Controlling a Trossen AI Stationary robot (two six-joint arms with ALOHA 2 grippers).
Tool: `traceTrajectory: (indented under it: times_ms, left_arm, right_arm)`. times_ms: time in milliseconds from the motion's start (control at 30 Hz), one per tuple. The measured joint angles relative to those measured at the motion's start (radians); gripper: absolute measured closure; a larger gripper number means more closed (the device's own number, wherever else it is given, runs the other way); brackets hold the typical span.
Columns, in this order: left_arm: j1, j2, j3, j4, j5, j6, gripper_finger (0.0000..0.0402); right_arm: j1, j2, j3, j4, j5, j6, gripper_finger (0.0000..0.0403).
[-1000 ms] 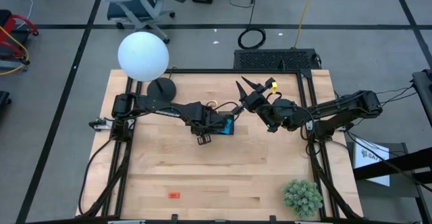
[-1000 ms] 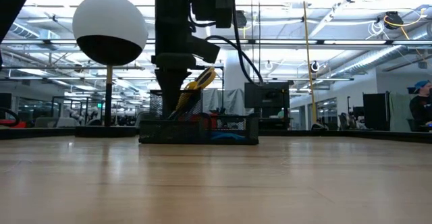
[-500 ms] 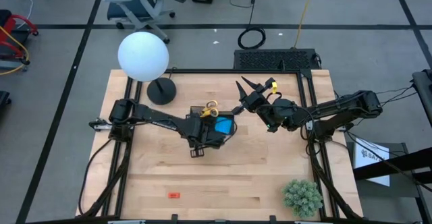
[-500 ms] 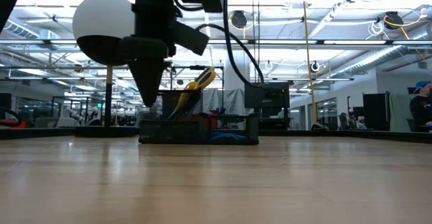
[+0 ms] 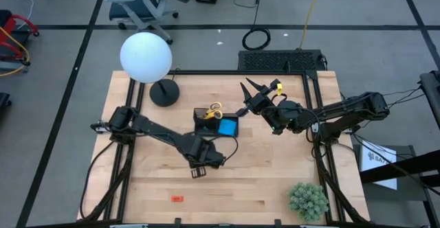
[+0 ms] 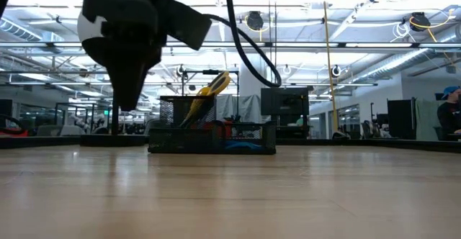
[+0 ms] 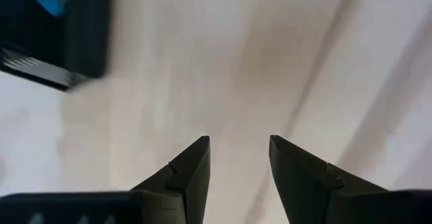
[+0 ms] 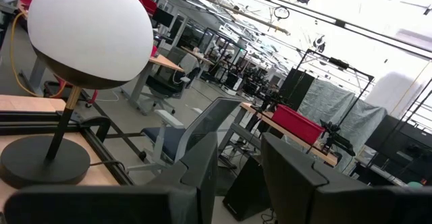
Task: Pick and place office supplies into organizer
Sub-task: Put the orange eraser into the black mesh desk organizer
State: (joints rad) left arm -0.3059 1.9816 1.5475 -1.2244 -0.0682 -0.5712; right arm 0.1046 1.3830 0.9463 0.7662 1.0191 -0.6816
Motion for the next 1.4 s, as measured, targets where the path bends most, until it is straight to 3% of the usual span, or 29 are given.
traceTrajectory:
  times_ms: [200, 533, 933, 1267, 1400]
  left_arm:
    - [-0.041, 0.000, 0.000, 0.003, 0.149, -0.095, 0.0243]
    - [-0.108, 0.000, 0.000, 0.073, 0.200, -0.123, 0.0243]
    - [-0.278, 0.000, 0.000, 0.108, 0.190, 0.035, 0.0243]
    - [-0.393, 0.000, 0.000, 0.164, 0.102, -0.182, 0.0243]
    - [-0.424, 0.000, 0.000, 0.193, 0.085, -0.187, 0.0243]
  right_arm:
    - [0.000, 0.000, 0.000, 0.000, 0.000, 0.000, 0.0298]
    - [0.000, 0.000, 0.000, 0.000, 0.000, 0.000, 0.0298]
    - [0.000, 0.000, 0.000, 0.000, 0.000, 0.000, 0.0298]
    - [0.000, 0.000, 0.000, 0.000, 0.000, 0.000, 0.0298]
    - [0.000, 0.000, 0.000, 0.000, 0.000, 0.000, 0.0298]
